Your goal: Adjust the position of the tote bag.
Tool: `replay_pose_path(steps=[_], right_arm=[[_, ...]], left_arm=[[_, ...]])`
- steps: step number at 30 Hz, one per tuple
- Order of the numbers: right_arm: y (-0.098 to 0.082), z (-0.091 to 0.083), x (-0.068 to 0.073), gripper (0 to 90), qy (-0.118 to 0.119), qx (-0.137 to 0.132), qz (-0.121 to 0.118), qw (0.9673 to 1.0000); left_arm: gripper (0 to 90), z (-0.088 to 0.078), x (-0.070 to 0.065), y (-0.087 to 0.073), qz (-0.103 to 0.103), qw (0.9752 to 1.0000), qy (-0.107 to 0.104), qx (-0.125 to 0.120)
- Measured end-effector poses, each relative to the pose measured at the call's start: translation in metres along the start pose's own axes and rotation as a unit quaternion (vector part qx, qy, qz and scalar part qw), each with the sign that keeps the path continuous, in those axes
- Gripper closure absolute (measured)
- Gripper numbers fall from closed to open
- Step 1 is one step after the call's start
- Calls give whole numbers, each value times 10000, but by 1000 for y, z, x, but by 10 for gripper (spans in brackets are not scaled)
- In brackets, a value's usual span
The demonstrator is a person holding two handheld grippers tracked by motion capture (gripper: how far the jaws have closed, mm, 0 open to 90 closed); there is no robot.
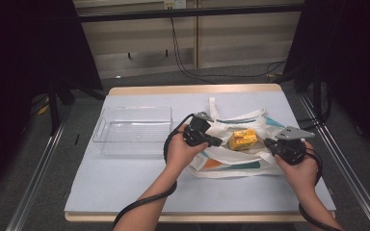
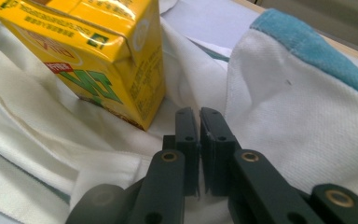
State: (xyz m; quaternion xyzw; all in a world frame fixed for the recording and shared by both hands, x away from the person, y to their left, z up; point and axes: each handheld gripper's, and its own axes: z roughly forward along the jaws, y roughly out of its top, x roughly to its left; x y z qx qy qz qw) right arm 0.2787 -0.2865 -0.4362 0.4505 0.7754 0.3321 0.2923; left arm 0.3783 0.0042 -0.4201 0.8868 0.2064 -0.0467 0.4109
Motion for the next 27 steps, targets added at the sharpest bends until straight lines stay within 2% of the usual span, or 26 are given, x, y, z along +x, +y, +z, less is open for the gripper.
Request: replay_pose_path(steps=[5,10,16,21,22,27], right_arm=[[-3,2,-2,875,-28,-42,69,10000],[-8,2,-4,898,-62,-32,178,9998],[-14,5,-7,900,-11,-43,322,9995],[-18,8,-11,900,50,-74,539,9985],[-19,9,-11,900,79,-87,571,9983],[-21,8,-11,900,112,-124,657,9977]], left_arm=[[900,1,-2,-5,-6,10000,-25,-16],[900,3,-2,-14,-58,9998,-56,-159],[900,4,-4,-19,-2,9999,-46,-134],[900,7,-4,-23,-48,9998,-89,-171],[900,7,-4,-23,-19,9999,-41,-119],[900,7,-4,-25,-56,9998,-59,-175]])
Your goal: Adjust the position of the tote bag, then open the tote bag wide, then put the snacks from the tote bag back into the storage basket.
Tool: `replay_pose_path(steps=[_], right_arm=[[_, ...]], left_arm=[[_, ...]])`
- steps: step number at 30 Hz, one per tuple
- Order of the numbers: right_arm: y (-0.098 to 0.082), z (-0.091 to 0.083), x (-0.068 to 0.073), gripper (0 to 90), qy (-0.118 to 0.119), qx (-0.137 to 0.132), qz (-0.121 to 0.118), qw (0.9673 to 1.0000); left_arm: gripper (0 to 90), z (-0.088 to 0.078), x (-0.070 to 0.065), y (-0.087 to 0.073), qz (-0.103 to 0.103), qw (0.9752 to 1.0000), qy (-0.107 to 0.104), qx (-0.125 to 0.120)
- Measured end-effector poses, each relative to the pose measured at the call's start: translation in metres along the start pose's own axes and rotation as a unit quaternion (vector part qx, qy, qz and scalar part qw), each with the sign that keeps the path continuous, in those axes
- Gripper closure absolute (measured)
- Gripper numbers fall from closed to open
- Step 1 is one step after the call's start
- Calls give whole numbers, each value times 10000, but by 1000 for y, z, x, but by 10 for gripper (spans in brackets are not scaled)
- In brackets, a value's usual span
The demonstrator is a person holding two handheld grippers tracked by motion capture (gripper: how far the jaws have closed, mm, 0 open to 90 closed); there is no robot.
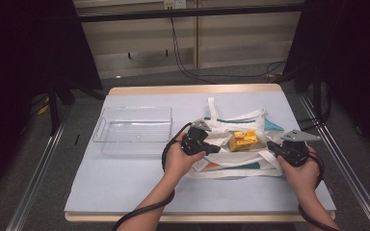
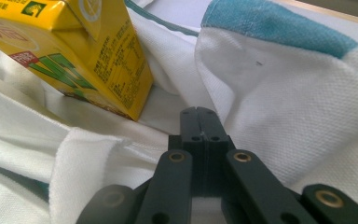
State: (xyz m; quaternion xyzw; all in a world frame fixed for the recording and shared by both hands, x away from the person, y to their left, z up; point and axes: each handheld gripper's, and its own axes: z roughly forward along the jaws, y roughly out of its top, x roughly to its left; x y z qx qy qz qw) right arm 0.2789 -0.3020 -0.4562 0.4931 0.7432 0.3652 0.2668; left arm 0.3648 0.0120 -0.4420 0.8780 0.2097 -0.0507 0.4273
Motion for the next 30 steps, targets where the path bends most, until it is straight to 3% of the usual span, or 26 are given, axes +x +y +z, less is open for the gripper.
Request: replay_pose_path(steps=[2,4,6,10,14,19,20,22,27,30], right_arm=[[1,-2,0,888,34,-74,-90,9999],[1,-4,1,835,81,-135,-15,9999],[2,-8,5,770,137,-248,20,9996],[3,-18,11,675,123,-356,-67,9993],[5,-29,12,578,52,-410,-97,9991],[4,-39,10,505,118,-512,131,9985],[3,-40,10,493,125,-521,168,9984],[2,-41,11,360,215,-564,328,9976],[4,-42,14,279,262,-476,296,9981],[3,-41,15,257,258,-446,281,9983]], left_arm=[[900,-1,1,0,3,10000,-15,-25],[889,-3,1,1,-54,9999,-53,-144],[818,-4,1,4,-22,9997,-95,-223],[664,-9,2,10,-24,9996,97,-258],[523,-10,2,15,-22,9995,122,-293],[387,-12,2,23,-48,9993,230,-299],[367,-12,2,24,-44,9992,252,-291],[325,-13,1,27,-51,9994,220,-262],[256,-15,-1,34,-56,9992,238,-324],[238,-16,-3,38,12,9993,287,-243]])
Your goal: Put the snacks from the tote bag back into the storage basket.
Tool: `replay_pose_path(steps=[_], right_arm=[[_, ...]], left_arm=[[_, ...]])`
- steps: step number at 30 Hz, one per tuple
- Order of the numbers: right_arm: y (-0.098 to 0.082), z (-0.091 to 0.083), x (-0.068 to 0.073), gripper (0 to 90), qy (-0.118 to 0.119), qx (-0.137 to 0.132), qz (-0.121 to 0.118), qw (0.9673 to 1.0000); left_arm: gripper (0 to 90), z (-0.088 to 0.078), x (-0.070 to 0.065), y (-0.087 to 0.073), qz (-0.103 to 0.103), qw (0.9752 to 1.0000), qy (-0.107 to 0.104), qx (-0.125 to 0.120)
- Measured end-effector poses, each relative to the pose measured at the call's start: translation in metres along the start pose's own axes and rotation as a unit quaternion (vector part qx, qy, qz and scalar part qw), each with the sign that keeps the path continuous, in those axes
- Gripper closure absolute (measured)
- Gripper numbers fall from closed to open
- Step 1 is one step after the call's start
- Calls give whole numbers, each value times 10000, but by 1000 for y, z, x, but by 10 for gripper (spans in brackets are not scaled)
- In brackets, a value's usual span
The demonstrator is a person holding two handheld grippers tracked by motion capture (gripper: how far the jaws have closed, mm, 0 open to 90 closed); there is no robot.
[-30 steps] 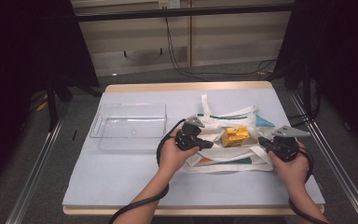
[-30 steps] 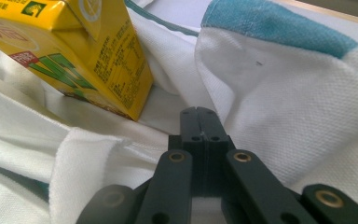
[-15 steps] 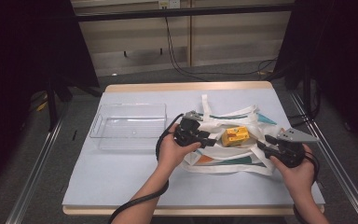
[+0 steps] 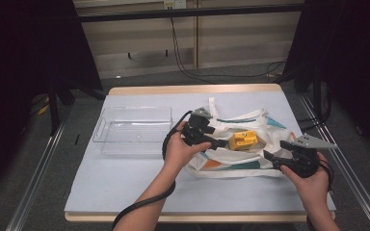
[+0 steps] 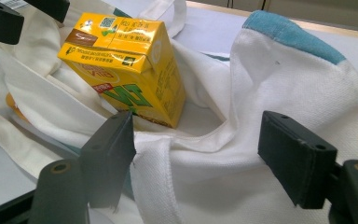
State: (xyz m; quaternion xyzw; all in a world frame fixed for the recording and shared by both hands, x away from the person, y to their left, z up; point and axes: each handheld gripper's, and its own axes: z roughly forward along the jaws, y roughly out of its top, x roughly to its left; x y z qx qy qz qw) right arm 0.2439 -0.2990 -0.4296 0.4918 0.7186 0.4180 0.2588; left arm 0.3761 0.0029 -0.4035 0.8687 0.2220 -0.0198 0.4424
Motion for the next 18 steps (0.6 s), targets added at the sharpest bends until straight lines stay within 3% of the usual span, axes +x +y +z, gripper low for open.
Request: replay_pose_path(steps=[10,18], right_arm=[[0,-4,2,130,-64,90,85,9999],[-1,-7,3,98,-40,143,94,9998]], left_arm=[[219,7,-7,13,113,9999,-109,30],[206,16,-10,21,246,9995,-165,106]])
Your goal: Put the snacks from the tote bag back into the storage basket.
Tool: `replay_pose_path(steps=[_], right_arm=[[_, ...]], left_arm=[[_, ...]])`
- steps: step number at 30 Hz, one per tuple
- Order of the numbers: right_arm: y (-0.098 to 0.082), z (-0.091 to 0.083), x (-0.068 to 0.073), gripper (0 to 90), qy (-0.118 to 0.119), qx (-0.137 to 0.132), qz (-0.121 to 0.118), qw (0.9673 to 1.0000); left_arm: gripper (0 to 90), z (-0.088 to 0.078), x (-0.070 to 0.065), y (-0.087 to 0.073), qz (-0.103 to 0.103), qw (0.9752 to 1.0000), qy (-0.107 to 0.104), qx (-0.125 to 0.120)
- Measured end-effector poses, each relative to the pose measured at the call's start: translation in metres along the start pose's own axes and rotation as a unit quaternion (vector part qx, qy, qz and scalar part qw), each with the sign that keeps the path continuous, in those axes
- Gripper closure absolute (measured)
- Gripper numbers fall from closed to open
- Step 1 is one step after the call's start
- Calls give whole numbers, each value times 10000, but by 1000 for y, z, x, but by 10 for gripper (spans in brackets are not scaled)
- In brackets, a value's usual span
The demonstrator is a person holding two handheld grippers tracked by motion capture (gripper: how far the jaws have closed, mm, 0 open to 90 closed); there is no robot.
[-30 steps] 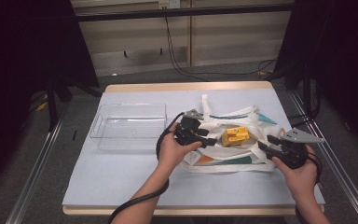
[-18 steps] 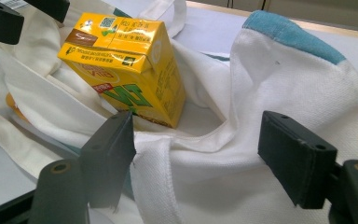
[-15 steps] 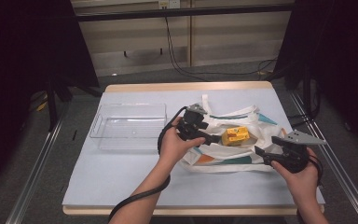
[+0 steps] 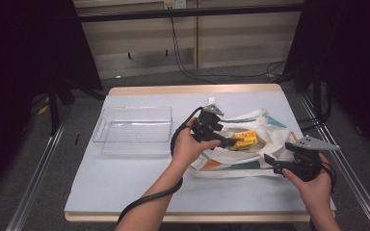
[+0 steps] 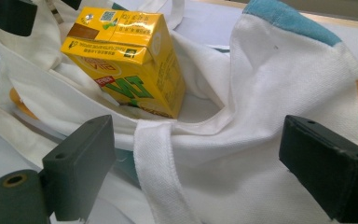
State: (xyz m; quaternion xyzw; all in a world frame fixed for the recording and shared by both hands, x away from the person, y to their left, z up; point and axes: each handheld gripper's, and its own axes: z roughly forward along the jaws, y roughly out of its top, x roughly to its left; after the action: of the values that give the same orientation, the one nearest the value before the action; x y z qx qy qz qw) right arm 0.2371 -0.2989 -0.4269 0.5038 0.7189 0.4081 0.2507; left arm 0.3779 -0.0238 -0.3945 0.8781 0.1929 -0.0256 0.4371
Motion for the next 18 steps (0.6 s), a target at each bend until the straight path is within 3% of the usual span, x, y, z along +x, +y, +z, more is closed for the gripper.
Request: replay_pose_path(steps=[14,18], right_arm=[[-1,-2,0,84,40,-41,59,10000],[-1,-2,-1,84,38,-48,48,10000]], left_arm=[[199,8,-6,9,194,9997,-47,131],[198,12,-8,13,312,9992,-52,263]])
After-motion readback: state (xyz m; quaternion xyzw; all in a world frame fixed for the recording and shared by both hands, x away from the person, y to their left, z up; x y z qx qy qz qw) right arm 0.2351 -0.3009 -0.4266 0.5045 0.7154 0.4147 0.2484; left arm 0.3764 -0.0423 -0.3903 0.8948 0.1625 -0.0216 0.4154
